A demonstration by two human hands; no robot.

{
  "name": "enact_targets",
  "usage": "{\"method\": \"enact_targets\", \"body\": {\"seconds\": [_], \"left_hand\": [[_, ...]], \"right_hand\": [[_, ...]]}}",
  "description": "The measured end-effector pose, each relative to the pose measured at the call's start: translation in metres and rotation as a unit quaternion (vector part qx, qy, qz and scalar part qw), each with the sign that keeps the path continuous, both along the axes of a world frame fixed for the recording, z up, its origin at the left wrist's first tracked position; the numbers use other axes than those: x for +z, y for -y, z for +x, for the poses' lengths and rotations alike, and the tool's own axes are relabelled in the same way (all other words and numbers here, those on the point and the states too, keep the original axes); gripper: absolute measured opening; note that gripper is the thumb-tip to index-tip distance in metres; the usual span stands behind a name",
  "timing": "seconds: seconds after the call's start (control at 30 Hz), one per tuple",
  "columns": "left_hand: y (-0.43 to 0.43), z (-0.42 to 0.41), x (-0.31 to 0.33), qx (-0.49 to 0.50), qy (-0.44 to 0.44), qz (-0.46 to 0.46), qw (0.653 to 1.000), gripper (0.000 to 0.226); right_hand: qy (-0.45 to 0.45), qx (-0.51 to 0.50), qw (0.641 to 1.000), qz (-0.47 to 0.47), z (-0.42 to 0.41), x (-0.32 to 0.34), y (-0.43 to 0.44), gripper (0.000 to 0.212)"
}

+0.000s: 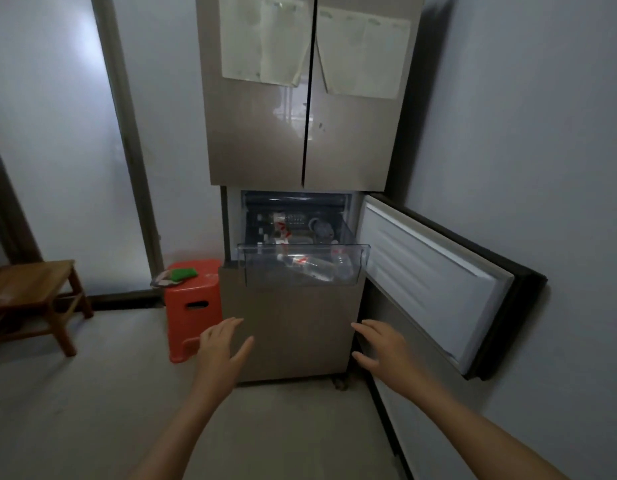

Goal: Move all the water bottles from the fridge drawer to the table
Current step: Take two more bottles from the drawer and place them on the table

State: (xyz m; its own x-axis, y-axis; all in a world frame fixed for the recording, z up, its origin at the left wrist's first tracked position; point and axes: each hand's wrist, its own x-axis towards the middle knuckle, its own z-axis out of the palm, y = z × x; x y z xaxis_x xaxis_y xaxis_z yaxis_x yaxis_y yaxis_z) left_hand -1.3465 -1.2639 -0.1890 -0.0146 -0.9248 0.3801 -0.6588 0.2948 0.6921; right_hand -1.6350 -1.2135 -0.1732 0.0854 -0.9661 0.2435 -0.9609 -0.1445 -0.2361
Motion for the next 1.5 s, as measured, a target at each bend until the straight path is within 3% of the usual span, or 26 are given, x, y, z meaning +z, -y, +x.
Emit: {"method": "enact_targets", "body": {"seconds": [0.3,0.67,1.1,1.27,1.5], "left_hand": [[0.096,-0.061,-0.042,-0.011,0.022,0.063,0.998,0.034],[0.235,-0.152,-0.015,0.025,0.038,0.023,0.999,0.038],[0.362,-0.153,-0.031,0.036,0.093,0.024,0.995,0.032],[0.437,-0.155,-0.033,-0.006,0.114,0.011,0.993,0.031],[0.492,-0.143,-0.049,-0.030,0.101,0.074,0.992,0.034]], "right_hand": [[0.026,-0.015,0.998,0.062,-0.058,-0.038,0.111,0.056],[0.094,0.039,0.994,0.032,-0.119,-0.018,0.298,0.053],[0.085,0.075,0.991,0.068,-0.115,-0.054,0.452,0.054],[0.090,0.027,0.993,0.067,-0.120,-0.048,0.509,0.051],[0.110,-0.030,0.988,0.106,-0.124,-0.047,0.576,0.049]]}}
